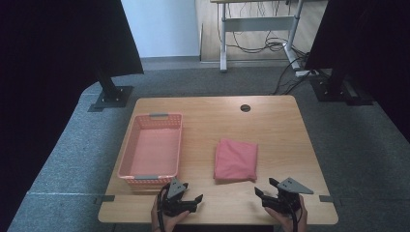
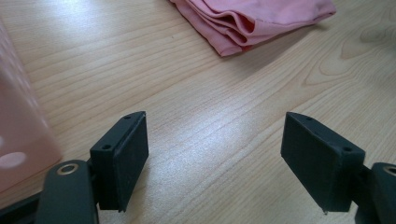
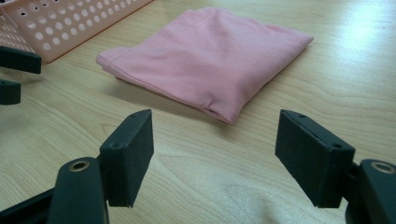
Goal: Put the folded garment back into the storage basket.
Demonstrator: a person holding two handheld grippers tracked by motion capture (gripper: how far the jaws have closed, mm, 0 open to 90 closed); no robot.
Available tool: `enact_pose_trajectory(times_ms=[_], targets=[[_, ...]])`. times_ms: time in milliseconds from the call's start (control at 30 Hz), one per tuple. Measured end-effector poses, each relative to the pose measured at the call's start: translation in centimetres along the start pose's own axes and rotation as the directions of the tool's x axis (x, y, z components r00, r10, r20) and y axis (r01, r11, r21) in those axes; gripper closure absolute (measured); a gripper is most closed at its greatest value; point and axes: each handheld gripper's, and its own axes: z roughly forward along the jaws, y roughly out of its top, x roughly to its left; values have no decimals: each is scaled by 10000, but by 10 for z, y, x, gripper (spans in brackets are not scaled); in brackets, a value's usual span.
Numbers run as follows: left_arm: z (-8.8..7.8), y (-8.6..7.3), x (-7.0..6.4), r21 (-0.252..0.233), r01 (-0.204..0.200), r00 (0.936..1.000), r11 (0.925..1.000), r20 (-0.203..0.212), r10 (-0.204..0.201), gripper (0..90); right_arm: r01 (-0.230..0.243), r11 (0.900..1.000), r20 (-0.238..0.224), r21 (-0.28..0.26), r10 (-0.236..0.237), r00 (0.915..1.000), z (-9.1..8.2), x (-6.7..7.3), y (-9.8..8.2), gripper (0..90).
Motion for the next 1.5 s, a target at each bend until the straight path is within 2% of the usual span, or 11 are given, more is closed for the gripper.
enact_pose_trajectory(times_ms=[333, 600, 1200, 1500], targets=[[-5, 1, 2, -51, 88, 10000, 9999, -6, -88, 224, 2, 10000, -247, -76, -4, 9997, 1, 4, 1, 295], [-9, 2, 5, -166, 254, 9997, 9995, -58, -255, 223, -102, 9999, -222, -116, 100, 9997, -2, 1, 1, 298], [-18, 10, -8, -435, -215, 9995, 9988, -233, 205, 228, -291, 9995, -227, -102, 289, 9993, -4, -2, -1, 295], [-14, 15, -7, -553, -200, 9996, 9983, -196, 190, 230, -344, 9994, -162, -48, 343, 9993, -4, -2, -2, 293]])
